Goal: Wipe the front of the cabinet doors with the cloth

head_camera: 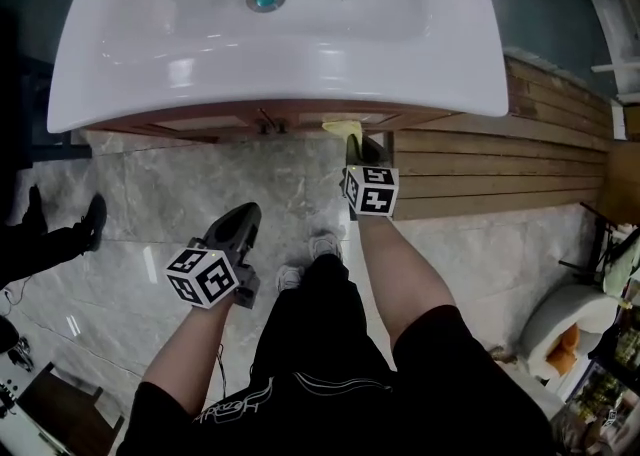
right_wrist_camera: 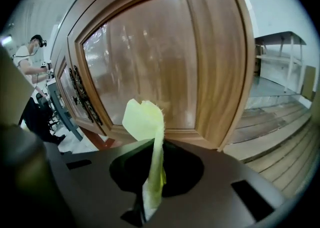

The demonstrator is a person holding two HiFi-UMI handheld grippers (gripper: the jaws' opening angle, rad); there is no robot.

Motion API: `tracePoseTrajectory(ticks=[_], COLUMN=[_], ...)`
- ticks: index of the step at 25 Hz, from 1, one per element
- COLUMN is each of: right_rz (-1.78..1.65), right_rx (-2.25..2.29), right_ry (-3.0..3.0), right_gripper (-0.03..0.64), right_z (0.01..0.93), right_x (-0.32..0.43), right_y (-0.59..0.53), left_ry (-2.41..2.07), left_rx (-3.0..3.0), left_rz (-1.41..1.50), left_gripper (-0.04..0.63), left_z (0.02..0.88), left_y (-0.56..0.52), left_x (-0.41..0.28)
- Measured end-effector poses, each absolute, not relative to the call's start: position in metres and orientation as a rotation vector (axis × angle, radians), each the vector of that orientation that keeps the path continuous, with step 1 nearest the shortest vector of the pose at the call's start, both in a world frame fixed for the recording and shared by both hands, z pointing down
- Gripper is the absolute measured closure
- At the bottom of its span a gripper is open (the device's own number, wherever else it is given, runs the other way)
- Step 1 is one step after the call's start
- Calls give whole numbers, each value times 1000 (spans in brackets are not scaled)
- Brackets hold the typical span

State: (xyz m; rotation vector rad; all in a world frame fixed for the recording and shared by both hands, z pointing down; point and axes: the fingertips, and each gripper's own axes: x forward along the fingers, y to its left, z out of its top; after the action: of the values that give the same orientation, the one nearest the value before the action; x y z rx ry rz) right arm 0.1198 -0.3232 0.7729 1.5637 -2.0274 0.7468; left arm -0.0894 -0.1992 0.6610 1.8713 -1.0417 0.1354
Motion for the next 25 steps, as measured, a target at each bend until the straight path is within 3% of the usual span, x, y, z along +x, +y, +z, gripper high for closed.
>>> tracePoseTrajectory(ticks=[14,25], right_rz=[763,815], right_rx=[1710,1633], right_ry=[-1882,-2139], right_gripper=[577,577], right_z=[771,686], right_x=[234,195], right_y=[-312,-259], left_ry=[-988,-830], left_rx=[1881,2015], left_rz=[154,182], left_gripper=[591,591], left_z=[661,599], left_y=[-199,-175], left_x=[-51,-31])
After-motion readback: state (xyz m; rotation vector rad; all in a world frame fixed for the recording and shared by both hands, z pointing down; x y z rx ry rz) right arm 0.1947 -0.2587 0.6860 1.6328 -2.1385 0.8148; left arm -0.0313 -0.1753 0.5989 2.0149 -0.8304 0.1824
